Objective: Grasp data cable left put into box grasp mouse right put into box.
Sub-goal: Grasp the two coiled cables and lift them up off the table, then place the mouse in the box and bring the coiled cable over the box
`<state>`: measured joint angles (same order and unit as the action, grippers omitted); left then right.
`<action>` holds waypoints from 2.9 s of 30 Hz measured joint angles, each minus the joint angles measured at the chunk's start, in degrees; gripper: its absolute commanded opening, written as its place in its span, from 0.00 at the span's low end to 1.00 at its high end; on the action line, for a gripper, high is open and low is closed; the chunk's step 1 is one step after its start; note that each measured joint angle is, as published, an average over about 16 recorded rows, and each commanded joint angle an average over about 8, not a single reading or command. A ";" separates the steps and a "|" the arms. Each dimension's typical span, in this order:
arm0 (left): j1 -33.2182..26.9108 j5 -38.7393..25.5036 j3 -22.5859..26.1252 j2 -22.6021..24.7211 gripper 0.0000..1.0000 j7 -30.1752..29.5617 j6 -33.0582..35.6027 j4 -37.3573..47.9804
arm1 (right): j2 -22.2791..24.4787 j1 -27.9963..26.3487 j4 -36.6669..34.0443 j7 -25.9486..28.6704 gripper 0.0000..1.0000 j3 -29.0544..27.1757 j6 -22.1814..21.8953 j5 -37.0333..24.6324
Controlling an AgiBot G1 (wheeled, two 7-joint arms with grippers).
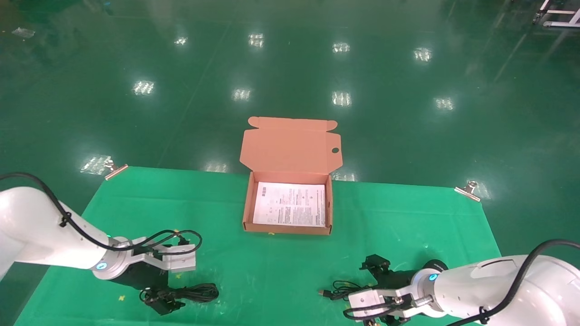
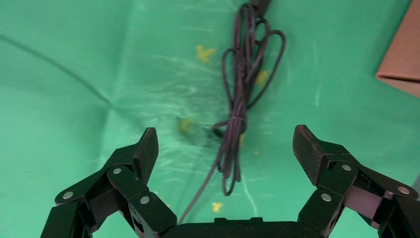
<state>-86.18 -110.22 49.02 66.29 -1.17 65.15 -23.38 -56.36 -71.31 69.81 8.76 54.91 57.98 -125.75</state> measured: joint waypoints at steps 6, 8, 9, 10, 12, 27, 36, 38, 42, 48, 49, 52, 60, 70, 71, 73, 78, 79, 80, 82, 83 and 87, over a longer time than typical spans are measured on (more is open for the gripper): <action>-0.53 0.36 -0.28 0.43 0.86 1.14 -0.64 2.12 | -0.76 0.74 -1.82 0.82 0.87 -0.21 -2.61 -1.58; -0.66 0.48 -0.38 0.53 0.61 1.43 -0.81 2.72 | -0.96 0.96 -2.43 1.11 0.62 -0.31 -3.32 -1.97; -0.72 0.53 -0.42 0.56 0.49 1.55 -0.89 2.97 | -1.04 1.05 -2.71 1.24 0.50 -0.35 -3.61 -2.12; -0.77 0.58 -0.46 0.59 0.36 1.65 -0.96 3.21 | -1.12 1.13 -2.98 1.35 0.37 -0.39 -3.87 -2.25; -0.86 0.66 -0.53 0.64 0.12 1.81 -1.09 3.61 | -1.25 1.27 -3.46 1.56 0.12 -0.46 -4.29 -2.47; -0.96 0.86 -0.69 0.66 0.00 1.97 -1.27 4.15 | -1.40 1.50 -4.17 1.87 0.00 -0.65 -4.88 -2.69; -0.92 0.85 -0.67 0.62 0.00 1.89 -1.19 3.97 | -1.37 1.40 -3.96 1.75 0.00 -0.57 -4.65 -2.61; -0.91 0.85 -0.66 0.61 0.00 1.88 -1.18 3.94 | -1.36 1.39 -3.94 1.73 0.00 -0.56 -4.62 -2.60; -0.90 0.84 -0.64 0.60 0.00 1.85 -1.15 3.91 | -1.35 1.37 -3.90 1.71 0.00 -0.55 -4.58 -2.58; -0.88 0.82 -0.62 0.58 0.00 1.83 -1.13 3.87 | -1.33 1.35 -3.86 1.68 0.00 -0.53 -4.54 -2.55; -0.88 0.82 -0.62 0.58 0.00 1.82 -1.13 3.87 | -1.33 1.34 -3.86 1.68 0.00 -0.52 -4.53 -2.55; -0.88 0.81 -0.61 0.58 0.00 1.82 -1.12 3.85 | -1.32 1.33 -3.85 1.67 0.00 -0.51 -4.52 -2.54; -1.11 1.03 -0.75 0.15 0.00 2.11 -0.74 3.43 | -1.08 1.14 -3.65 1.81 0.00 -0.69 -4.45 -2.37; -2.24 2.01 -1.45 -3.12 0.00 2.63 1.75 -1.05 | 2.24 -0.99 -0.78 4.14 0.00 -3.24 -3.82 -0.56; -2.40 2.10 -1.54 -3.64 0.00 2.57 2.07 -1.90 | 2.74 -1.37 -0.39 4.48 0.00 -3.66 -3.79 -0.33; -2.76 2.22 -1.73 -4.77 0.00 2.30 2.65 -3.86 | 3.77 -2.26 0.41 5.20 0.00 -4.57 -3.77 0.14; -3.70 2.10 -2.17 -7.63 0.00 0.78 3.56 -9.80 | 5.88 -4.85 2.06 6.87 0.00 -6.89 -4.05 1.00; -3.91 2.01 -2.26 -8.20 0.00 0.33 3.64 -11.16 | 6.17 -5.44 2.32 7.17 0.00 -7.34 -4.17 1.12; -4.13 1.89 -2.36 -8.75 0.00 -0.16 3.68 -12.56 | 6.41 -6.06 2.55 7.44 0.00 -7.78 -4.31 1.21; -4.59 1.53 -2.55 -9.81 0.00 -1.24 3.62 -15.55 | 6.68 -7.37 2.98 7.93 0.00 -8.64 -4.63 1.36; -4.83 1.31 -2.65 -10.29 0.00 -1.85 3.53 -17.10 | 6.71 -8.06 3.17 8.16 0.00 -9.04 -4.82 1.44; -5.82 0.25 -3.11 -11.82 0.00 -4.51 2.78 -23.13 | 6.07 -10.94 3.72 8.87 0.00 -10.50 -5.59 1.95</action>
<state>-92.00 -109.97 45.91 54.46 -5.68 67.93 -46.50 -50.29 -82.25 73.54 17.64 44.40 52.40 -123.80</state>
